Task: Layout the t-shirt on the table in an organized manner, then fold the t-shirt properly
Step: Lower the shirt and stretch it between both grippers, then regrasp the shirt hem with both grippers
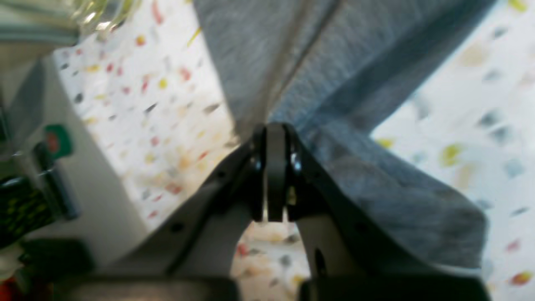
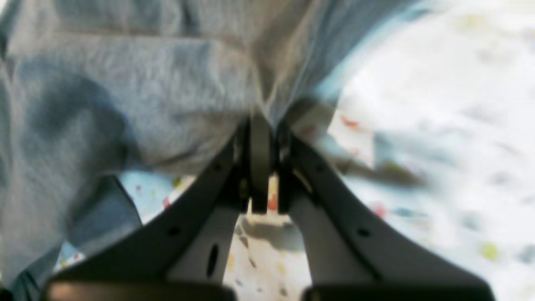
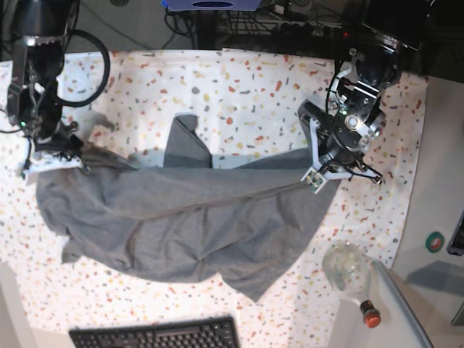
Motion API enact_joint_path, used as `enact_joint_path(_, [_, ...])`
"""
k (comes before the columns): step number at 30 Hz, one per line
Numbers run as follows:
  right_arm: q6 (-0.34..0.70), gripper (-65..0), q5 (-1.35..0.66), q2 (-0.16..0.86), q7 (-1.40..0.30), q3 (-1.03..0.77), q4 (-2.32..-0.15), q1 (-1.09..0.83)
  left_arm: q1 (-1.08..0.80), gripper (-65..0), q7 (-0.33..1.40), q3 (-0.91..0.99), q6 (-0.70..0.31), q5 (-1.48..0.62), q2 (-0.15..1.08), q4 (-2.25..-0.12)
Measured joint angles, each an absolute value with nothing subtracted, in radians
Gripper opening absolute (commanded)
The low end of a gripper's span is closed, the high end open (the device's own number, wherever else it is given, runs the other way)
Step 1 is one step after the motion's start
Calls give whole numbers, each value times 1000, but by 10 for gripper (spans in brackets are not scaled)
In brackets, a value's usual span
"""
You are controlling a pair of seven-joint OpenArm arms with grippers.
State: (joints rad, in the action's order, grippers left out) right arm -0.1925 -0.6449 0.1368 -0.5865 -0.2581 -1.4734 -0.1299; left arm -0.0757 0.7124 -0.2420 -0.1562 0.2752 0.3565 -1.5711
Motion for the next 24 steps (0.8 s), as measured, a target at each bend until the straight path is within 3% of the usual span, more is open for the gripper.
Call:
enact_joint_path(4, [-249, -650, -652, 141, -760, -258, -1718, -142, -56, -650, 710, -244, -157, 273, 368, -1623])
enact_joint_path(8, [-379, -650, -648, 213, -956, -252, -1732, 68, 63, -650, 713, -243, -157, 262, 358, -1581])
enact_joint_path(12, [-417, -650, -650, 247, -974, -250, -1383, 385, 183, -650, 708, -209, -156, 263, 273, -1419])
enact_joint_path(17, [-381, -650, -656, 293, -710, -93, -756, 643, 294, -650, 706, -150, -157, 266, 184, -1176])
enact_joint_path(20, [-324, -650, -649, 305, -642, 28, -607, 694, 307, -650, 703, -148, -155, 276, 164, -1142])
enact_joint_path(21, [-317, -606, -653, 304, -648, 29, -616, 690, 306, -650, 703, -147, -156, 277, 162, -1142])
enact_joint_path(24, [-292, -356, -649, 302, -730, -15, -818, 591, 296, -650, 704, -147, -156, 277, 164, -1143])
